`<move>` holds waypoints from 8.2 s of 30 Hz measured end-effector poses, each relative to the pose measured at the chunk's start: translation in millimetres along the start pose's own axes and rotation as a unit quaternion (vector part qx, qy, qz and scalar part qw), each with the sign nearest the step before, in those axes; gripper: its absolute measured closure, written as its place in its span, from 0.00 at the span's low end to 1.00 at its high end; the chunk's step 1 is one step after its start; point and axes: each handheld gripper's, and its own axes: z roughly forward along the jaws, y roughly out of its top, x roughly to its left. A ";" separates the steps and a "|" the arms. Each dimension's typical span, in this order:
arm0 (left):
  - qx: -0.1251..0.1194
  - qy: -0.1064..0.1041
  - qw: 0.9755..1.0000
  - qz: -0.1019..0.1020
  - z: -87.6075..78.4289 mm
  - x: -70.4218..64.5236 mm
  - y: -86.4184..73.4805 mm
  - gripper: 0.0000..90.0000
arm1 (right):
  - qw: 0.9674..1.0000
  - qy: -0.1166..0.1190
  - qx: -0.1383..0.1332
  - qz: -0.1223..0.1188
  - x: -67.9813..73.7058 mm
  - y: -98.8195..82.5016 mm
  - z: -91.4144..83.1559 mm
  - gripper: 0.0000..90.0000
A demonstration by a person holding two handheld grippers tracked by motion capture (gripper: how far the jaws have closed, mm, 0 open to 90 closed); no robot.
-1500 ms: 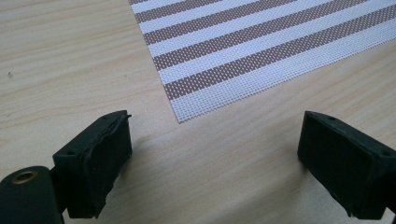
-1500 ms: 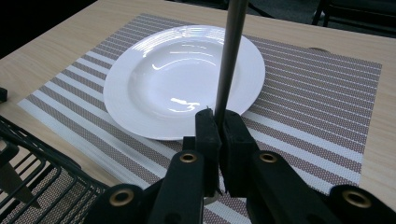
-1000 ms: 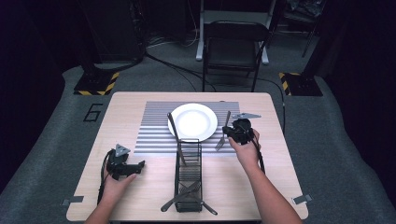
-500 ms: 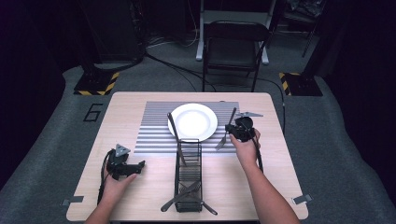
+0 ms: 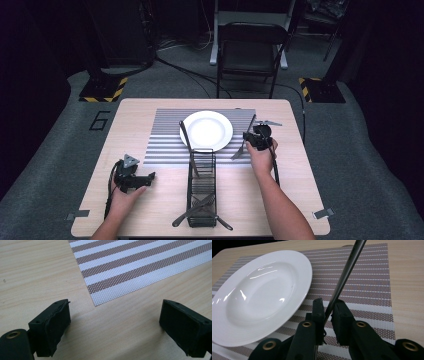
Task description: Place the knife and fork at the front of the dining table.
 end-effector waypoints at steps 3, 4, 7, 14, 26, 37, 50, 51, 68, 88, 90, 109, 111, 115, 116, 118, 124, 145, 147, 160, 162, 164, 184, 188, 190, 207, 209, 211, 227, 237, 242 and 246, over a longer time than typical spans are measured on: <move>0.000 0.000 1.000 0.000 0.0 -0.1 0.0 0.11 | 1.000 -0.009 -0.002 0.009 0.0 -0.4 4.1 0.89; 0.000 0.000 1.000 -0.001 0.0 -0.1 0.0 0.11 | 1.000 -0.014 0.000 0.009 0.6 0.0 5.5 0.89; 0.000 0.000 1.000 0.000 -0.1 0.0 0.0 0.11 | 1.000 -0.026 -0.001 0.008 3.8 2.2 8.6 0.89; 0.005 -0.002 1.000 0.003 -0.5 0.4 0.5 0.11 | 0.999 -0.042 -0.001 0.019 8.6 3.7 17.4 0.90; 0.006 -0.002 1.000 0.002 -0.5 0.2 0.8 0.11 | 0.997 -0.067 0.012 0.037 4.3 -1.2 29.2 0.88; 0.003 -0.001 1.000 0.002 0.2 -0.2 0.9 0.11 | 0.997 -0.062 0.015 0.048 3.4 -2.9 36.3 0.88; 0.003 -0.003 1.000 0.002 0.2 -0.4 0.9 0.11 | 0.996 -0.070 0.032 0.046 5.5 -8.8 56.1 0.91; 0.003 -0.003 1.000 0.002 0.2 -0.4 0.9 0.11 | 0.996 -0.070 0.032 0.046 5.5 -8.8 56.1 0.91; 0.002 -0.003 1.000 0.002 0.4 -0.5 0.9 0.11 | 0.996 -0.075 0.036 0.033 6.7 -4.4 60.3 0.92; -0.001 -0.002 1.000 0.003 1.0 -0.8 0.8 0.11 | 0.995 -0.086 0.024 0.031 -1.1 -1.0 58.8 0.88; 0.003 -0.002 1.000 0.002 0.6 -1.1 1.1 0.11 | 0.996 -0.085 0.024 0.032 -0.7 1.2 55.7 0.87; 0.002 -0.001 1.000 0.001 0.6 -1.4 1.0 0.11 | 0.999 -0.043 0.008 -0.019 6.0 -2.6 -8.5 0.68; 0.004 -0.002 1.000 0.002 0.3 -1.3 1.2 0.11 | 0.999 -0.035 0.002 -0.023 8.4 -3.9 -16.3 0.66; 0.002 -0.003 1.000 0.003 0.9 -2.0 1.0 0.10 | 0.999 -0.013 -0.002 -0.033 12.8 -9.2 -34.1 0.63; 0.002 -0.003 1.000 0.004 0.9 -1.8 1.1 0.10 | 0.999 -0.013 0.000 -0.039 13.5 -10.8 -37.2 0.62; 0.007 -0.005 1.000 0.006 0.1 -1.0 1.4 0.10 | 0.999 -0.004 -0.008 -0.052 14.0 -18.6 -50.1 0.58; -0.001 -0.006 1.000 0.003 0.6 -1.6 0.9 0.13 | 0.998 0.008 -0.020 -0.064 7.0 -39.5 -70.7 0.55; -0.009 -0.013 1.000 -0.005 -9.2 -6.6 5.2 0.51 | 0.990 0.050 -0.031 -0.126 4.4 -66.0 -84.0 0.55; -0.008 -0.019 1.000 -0.003 -10.3 -7.9 7.6 0.51 | 0.990 0.048 -0.032 -0.131 4.5 -66.9 -84.4 0.55; -0.033 -0.035 0.999 -0.008 -16.9 -20.5 25.3 0.52 | 0.989 0.042 -0.034 -0.136 -0.6 -69.0 -84.5 0.56; -0.037 -0.040 0.998 -0.011 -19.8 -22.8 30.7 0.52 | 0.989 0.040 -0.033 -0.138 -1.0 -69.4 -84.4 0.56; -0.044 -0.047 0.998 -0.019 -22.8 -24.9 35.7 0.52 | 0.989 0.041 -0.031 -0.138 -1.9 -69.9 -83.5 0.56; -0.065 -0.088 0.994 0.027 -51.3 -54.0 83.7 0.57 | 0.988 0.039 -0.026 -0.150 -0.1 -73.0 -80.3 0.55; -0.070 -0.099 0.992 0.036 -56.3 -60.0 93.1 0.57 | 0.987 0.043 -0.022 -0.154 2.0 -73.9 -78.6 0.55; -0.071 -0.104 0.991 0.040 -59.0 -63.4 97.8 0.57 | 0.987 0.043 -0.020 -0.152 2.8 -74.4 -78.4 0.55; -0.080 -0.128 0.985 0.078 -68.2 -87.2 128.3 0.60 | 0.990 0.050 -0.016 -0.133 -2.4 -73.9 -77.1 0.55; -0.080 -0.128 0.985 0.078 -67.4 -90.0 129.6 0.60 | 0.990 0.051 -0.016 -0.133 -2.7 -73.8 -76.9 0.55; -0.080 -0.132 0.985 0.076 -66.7 -92.9 130.7 0.60 | 0.990 0.050 -0.016 -0.133 -2.7 -73.8 -76.9 0.55; -0.066 -0.166 0.981 0.074 -49.5 -110.9 136.9 0.68 | 0.990 0.052 -0.014 -0.130 -5.5 -73.6 -76.2 0.55; -0.061 -0.174 0.980 0.075 -38.6 -115.7 137.0 0.74 | 0.991 0.054 -0.011 -0.123 -8.0 -73.5 -75.4 0.55; -0.063 -0.167 0.981 0.080 -37.7 -116.2 136.1 0.78 | 0.991 0.055 -0.011 -0.121 -9.8 -73.3 -74.7 0.55; -0.069 -0.167 0.980 0.082 -39.1 -115.9 134.1 0.82 | 0.991 0.054 -0.010 -0.118 -10.2 -73.4 -74.2 0.55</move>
